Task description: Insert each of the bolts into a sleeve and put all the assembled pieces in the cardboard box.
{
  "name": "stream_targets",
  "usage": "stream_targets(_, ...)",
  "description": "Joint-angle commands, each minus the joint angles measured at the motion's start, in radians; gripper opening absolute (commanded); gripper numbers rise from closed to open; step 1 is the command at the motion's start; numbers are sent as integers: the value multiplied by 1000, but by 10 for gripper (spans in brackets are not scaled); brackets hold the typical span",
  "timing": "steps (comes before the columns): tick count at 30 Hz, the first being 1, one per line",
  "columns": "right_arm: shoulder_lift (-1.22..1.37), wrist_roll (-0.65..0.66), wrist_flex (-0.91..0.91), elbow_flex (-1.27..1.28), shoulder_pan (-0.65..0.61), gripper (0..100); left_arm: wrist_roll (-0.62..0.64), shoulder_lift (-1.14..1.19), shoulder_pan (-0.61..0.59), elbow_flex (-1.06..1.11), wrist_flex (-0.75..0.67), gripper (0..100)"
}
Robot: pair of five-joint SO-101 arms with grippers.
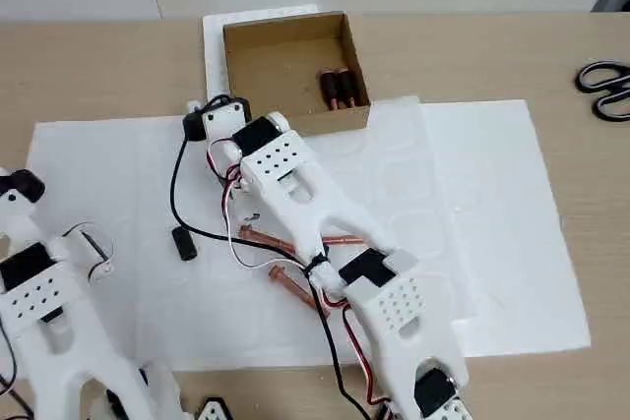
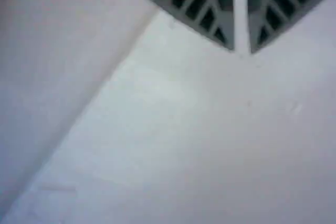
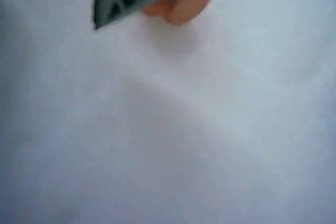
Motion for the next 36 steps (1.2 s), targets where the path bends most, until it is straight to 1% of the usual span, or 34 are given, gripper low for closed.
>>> stream_targets(1, -1, 11, -21, -8, 2, 386, -5, -6, -6, 2, -9, 8)
stream_targets(9, 25, 11, -47, -6, 41, 385, -5, -8, -6, 2, -9, 8)
stream_targets(11, 38, 11, -47, -6, 41, 370, -5, -8, -3, 2, -9, 8)
stream_targets(13, 53, 11, -47, -6, 41, 318, -5, -8, -3, 1, -9, 8)
stream_targets(22, 74, 11, -61, -8, 41, 2, -5, -8, -2, 1, -9, 8)
stream_targets(27, 70, 9, -51, -8, 41, 5, -3, -8, 5, -10, -9, 8)
stream_targets(29, 68, 9, -50, -8, 41, 5, 0, -8, 40, -27, 9, 7)
stream_targets(31, 48, 9, -48, -8, 44, 5, 41, -8, 120, -65, 63, 6)
stream_targets(33, 4, 6, -39, -17, 51, 5, 132, -3, 218, -113, 129, 6)
stream_targets(36, -59, 5, -38, -26, 71, 5, 327, -8, 368, -143, 138, 6)
